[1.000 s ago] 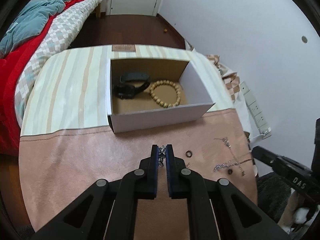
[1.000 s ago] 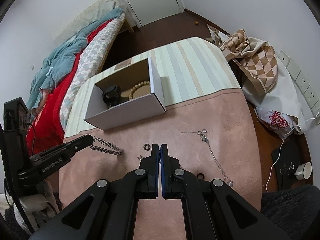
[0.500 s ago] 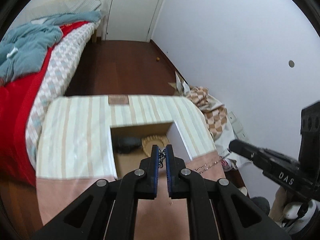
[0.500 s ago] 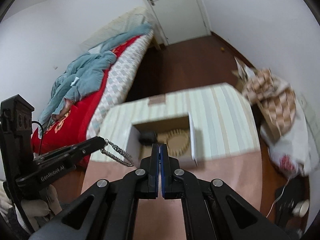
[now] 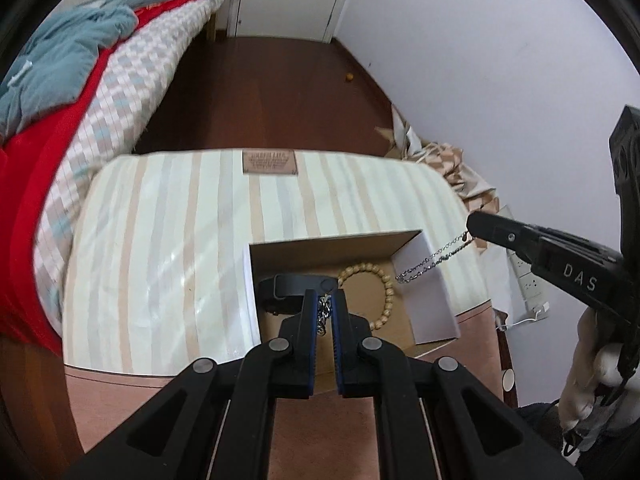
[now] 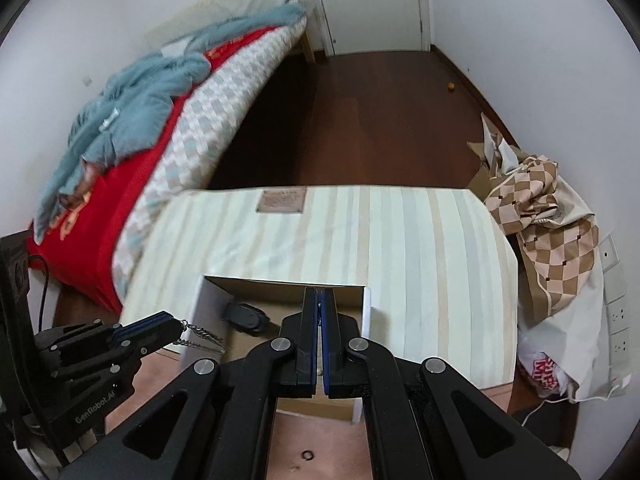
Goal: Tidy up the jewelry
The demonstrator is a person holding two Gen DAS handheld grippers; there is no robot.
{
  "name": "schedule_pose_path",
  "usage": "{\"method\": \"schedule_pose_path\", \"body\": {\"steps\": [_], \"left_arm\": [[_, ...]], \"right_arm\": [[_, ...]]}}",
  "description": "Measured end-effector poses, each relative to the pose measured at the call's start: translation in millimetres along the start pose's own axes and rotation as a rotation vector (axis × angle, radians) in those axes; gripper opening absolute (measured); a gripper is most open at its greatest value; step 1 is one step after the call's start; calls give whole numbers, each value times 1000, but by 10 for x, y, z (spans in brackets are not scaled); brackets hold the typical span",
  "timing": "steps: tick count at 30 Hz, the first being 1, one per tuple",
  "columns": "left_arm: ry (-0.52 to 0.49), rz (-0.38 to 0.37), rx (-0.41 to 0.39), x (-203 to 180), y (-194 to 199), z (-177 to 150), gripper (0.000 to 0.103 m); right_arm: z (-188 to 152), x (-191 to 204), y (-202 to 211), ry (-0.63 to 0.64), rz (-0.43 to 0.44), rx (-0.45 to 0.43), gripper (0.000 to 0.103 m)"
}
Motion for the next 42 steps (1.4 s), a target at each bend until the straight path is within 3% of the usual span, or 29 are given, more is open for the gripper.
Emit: {"method": "schedule_pose_path", "body": {"steps": [5,9,12,13,14,15,16,17,18,20,21,23,29,42], "left_arm": [[71,28,22,94,-88,21,9],[91,100,3,149,-36,45,9],[86,152,-16,179,30,48,10],[85,170,-21,187,58,36,17],[84,184,-24,195,81,20,36],[86,201,-30,208,104,5,49],[88,215,-41,221,131,-11,72],[89,226,-57,232,154,-23,79],[87,238,-70,237,179,-48,79],[79,277,-68,238,187,-113,79],[76,290,-67,239,187,-140,81],[71,318,-60,243,168,-207,103],[68,344,-31,227,115,-360,103],[31,384,-102,40,411,-380,103]], "right_arm": [[-4,-27,-333,2,45,125,2],[-129,4,-421,9,82,214,2],[-230,26,-384,20,77,228,12],[-255,30,-363,23,72,226,24],[-285,13,-335,22,61,221,39],[-307,-5,-304,25,48,214,45],[-329,-11,-280,31,34,207,54],[-359,-19,-258,37,17,199,59],[-391,-33,-236,45,-13,191,63],[-449,-64,-205,46,-54,175,84],[-489,-78,-198,45,-83,169,88],[-559,-98,-196,47,-142,151,96],[-762,-116,-217,26,-212,130,101],[-864,-42,78,0,-238,74,102]]}}
Point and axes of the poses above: each gripper's, at about its wrist camera, not at the fingertips, and y roughly against the way its jaws point, x to its left, z to its top, the point moved 3 cm from there along -y, roughly the way its jaws point, and after that the axes turned 4 degrees about -z, right-handed, at the moved point
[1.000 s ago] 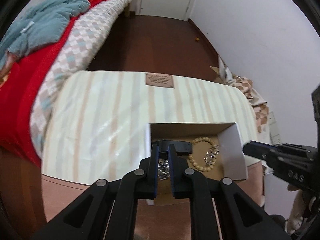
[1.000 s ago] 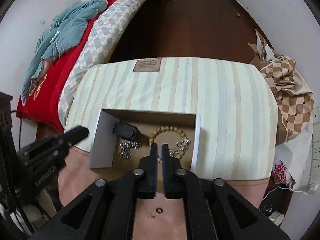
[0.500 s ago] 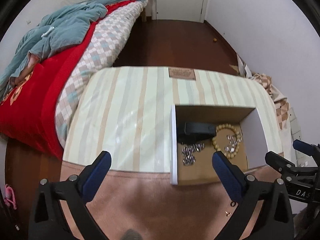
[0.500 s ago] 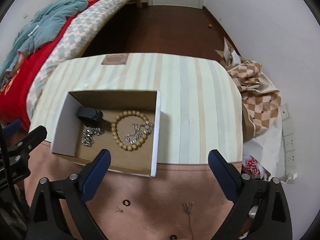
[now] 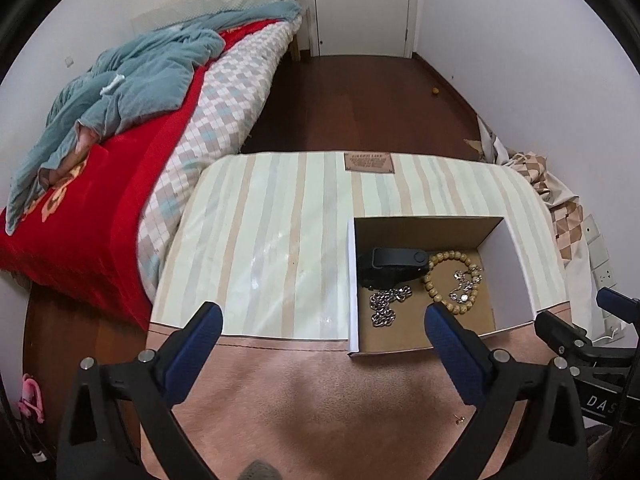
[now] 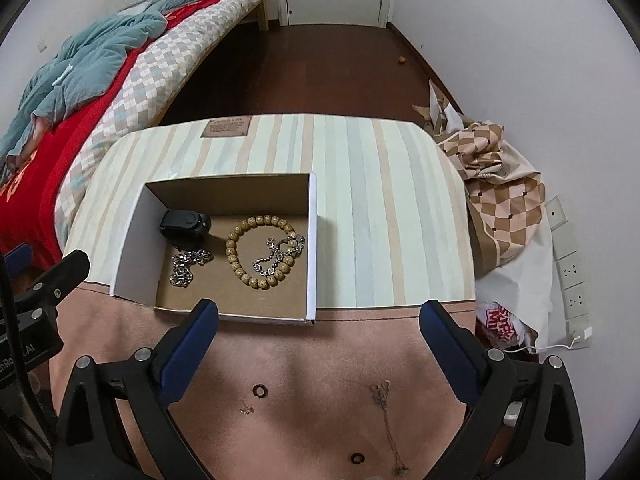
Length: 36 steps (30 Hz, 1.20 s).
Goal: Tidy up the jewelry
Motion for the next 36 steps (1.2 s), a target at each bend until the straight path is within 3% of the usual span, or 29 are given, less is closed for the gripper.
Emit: {"method": "schedule_pose_path", "body": {"steps": [13,24,32,36], "left_arm": [[1,9,-107,0,650,-140,103],[10,37,-169,22,1176,-356,103],[63,56,-173,14,1175,-512,103],[40,61,-122,-109,887,-618,103]], "right_arm": [[-123,53,708,2,2,-126,102],[-419,10,1320,-12,30,-205,102],[-639,-158,1470,-72,97,-244,102],[-826,-501,1159,-167,58,-176,102]]}}
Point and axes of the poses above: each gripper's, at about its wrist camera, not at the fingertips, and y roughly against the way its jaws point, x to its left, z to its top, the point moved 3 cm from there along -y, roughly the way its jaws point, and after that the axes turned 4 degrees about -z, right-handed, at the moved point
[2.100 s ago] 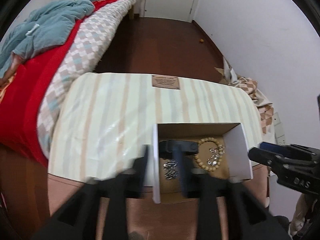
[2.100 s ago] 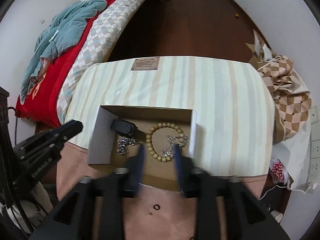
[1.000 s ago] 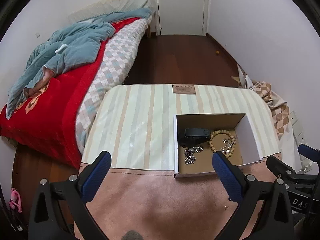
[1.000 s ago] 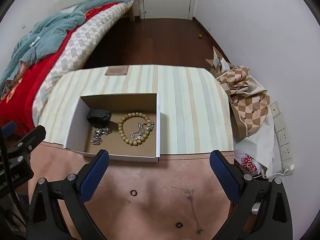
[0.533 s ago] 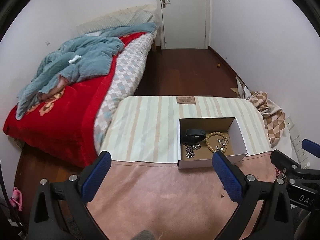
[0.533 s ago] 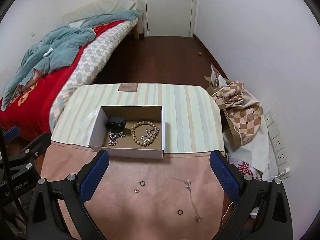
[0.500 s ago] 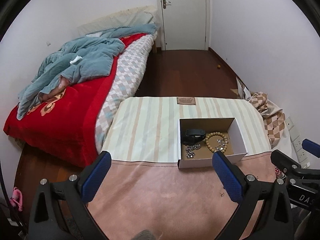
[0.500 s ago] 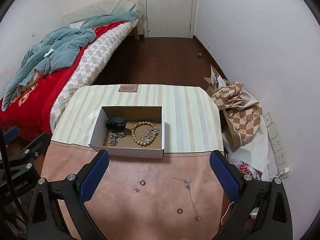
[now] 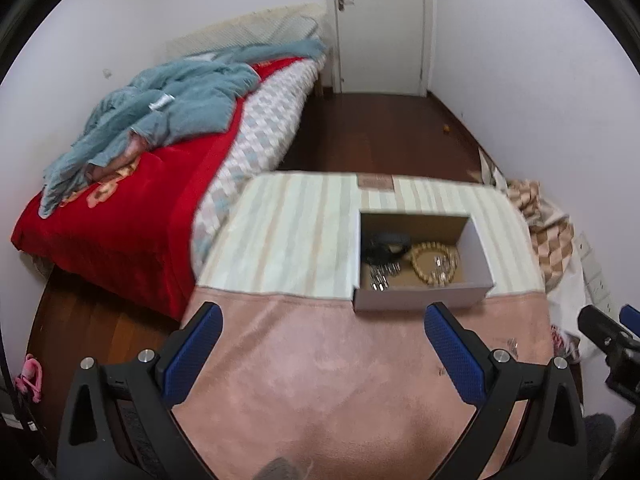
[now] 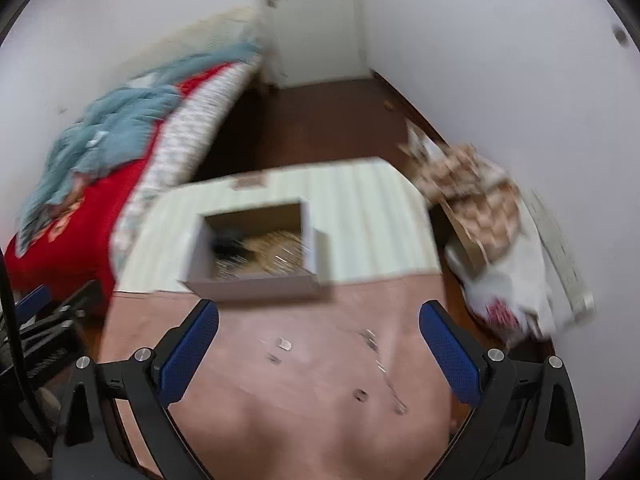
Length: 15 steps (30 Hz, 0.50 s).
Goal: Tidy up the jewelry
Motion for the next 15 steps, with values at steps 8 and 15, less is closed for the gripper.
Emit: {"method": "schedule_pose_path", "body": {"steps": [8,15], "left_arm": [[-62,62,146,-266,-683,-486,103],[-112,79,232,-352,-962,-758,103]], "right_arm": [[-683,-610,-800,-104,-70,178,68],[-1074,-791,-1123,-115,-101,237,63]]}}
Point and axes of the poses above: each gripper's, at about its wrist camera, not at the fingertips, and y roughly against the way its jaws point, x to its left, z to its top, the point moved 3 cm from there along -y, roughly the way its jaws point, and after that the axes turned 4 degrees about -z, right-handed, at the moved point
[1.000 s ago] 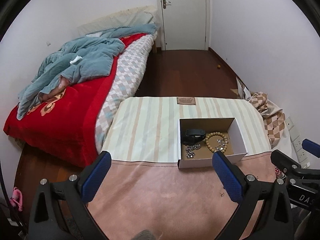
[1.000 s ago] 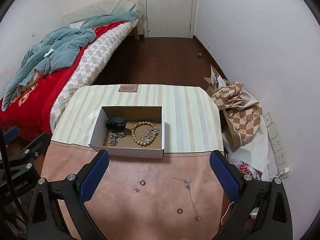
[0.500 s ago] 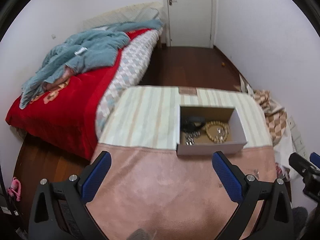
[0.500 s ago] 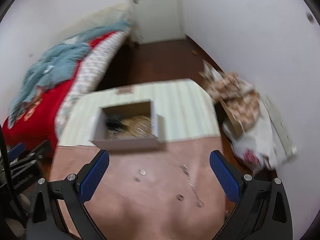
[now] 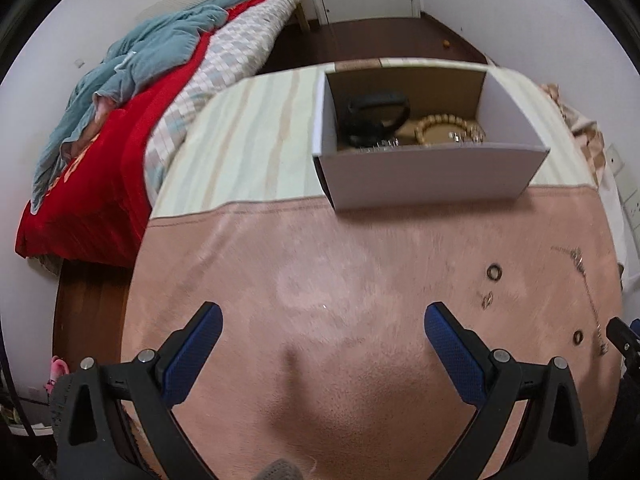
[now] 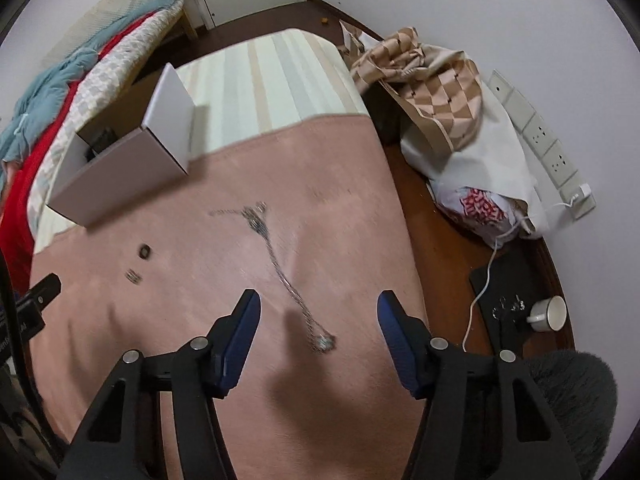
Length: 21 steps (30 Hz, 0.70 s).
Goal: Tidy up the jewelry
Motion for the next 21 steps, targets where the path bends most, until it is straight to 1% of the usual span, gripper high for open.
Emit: {"method": "schedule_pose_path", "body": {"steps": [3,5,6,7,8,9,10,11,14,21], "left_arm": [[-18,-2,18,-43,-75,-34,103],[-25,-6,32,-72,-121,-61,103],[-28,-10,39,-85,-144,-73,103],[-32,-12,45,-99,-162,-83,103],[-37,-13,49,-112,-176,-92,103],[-42,-16,53,-130,-190,-101,103],[-45,-19,56,-146,-200,-107,103],[-47,-25,60,-164,-212,-110,103],[-48,-53,70,-218,-234,-104,103],[-24,-192,103,-489,-310,-57,103]], "right_arm": [[-105,13,-58,27,-26,10,62],[-153,27,-102,45,-33,21,49],[-180,43,-137,53,-40,29,46],[-201,57,-138,63,-50,18,43],[-219,81,-135,79,-56,7,37],[-234,103,-128,90,-67,-4,35],[-243,115,-123,93,-64,-13,25],[-252,127,-118,97,-70,-24,11],[-258,138,-111,92,-63,-38,10],[-215,79,-116,51,-32,-40,10]]}}
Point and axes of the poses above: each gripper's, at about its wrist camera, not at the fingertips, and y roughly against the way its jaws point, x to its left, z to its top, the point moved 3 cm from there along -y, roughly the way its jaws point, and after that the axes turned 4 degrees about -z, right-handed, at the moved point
